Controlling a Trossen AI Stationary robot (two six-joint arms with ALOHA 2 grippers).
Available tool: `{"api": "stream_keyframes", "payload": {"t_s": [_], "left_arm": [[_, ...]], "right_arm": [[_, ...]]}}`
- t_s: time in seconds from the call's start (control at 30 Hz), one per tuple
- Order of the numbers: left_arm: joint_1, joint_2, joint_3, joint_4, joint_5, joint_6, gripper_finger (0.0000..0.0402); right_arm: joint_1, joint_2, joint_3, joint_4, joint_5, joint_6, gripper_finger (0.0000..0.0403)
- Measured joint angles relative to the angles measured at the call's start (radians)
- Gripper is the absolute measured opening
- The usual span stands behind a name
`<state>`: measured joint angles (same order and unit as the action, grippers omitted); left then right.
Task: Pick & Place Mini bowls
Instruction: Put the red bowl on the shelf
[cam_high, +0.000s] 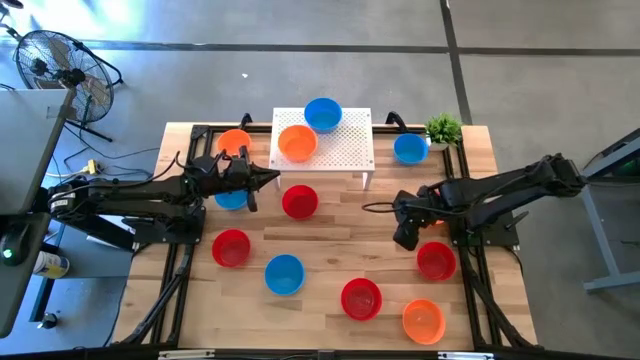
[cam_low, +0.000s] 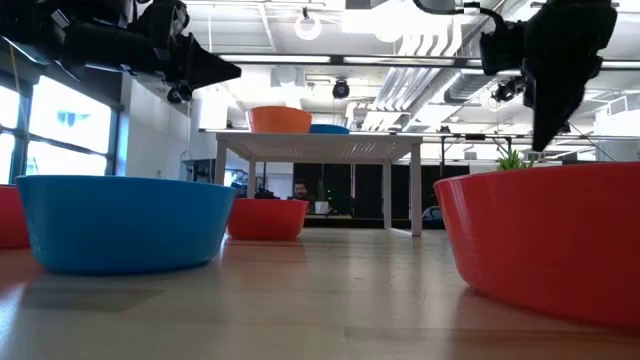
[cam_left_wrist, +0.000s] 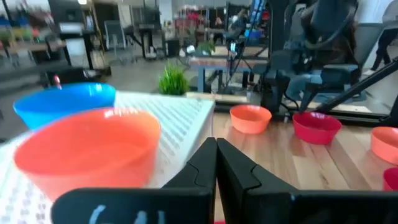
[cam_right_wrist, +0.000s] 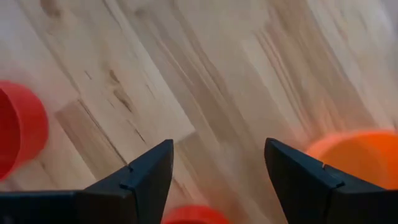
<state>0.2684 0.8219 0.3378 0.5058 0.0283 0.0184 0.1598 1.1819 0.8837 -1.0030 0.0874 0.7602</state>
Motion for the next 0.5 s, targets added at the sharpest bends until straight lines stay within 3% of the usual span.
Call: {"api": "stream_keyframes", "payload": {"t_s": [0.23, 0.5], "left_arm": [[0.000, 0.000, 0.000, 0.025, 0.022, 0.044, 0.0001], [0.000, 0.000, 0.000, -0.010, 0.023, 0.082, 0.0001]], "right_arm": [[0.097, -0.004, 0.000, -0.143, -0.053, 0.322, 0.0240], [0.284, 0.037, 0.000, -0.104, -0.094, 0.792, 0.0227]]}}
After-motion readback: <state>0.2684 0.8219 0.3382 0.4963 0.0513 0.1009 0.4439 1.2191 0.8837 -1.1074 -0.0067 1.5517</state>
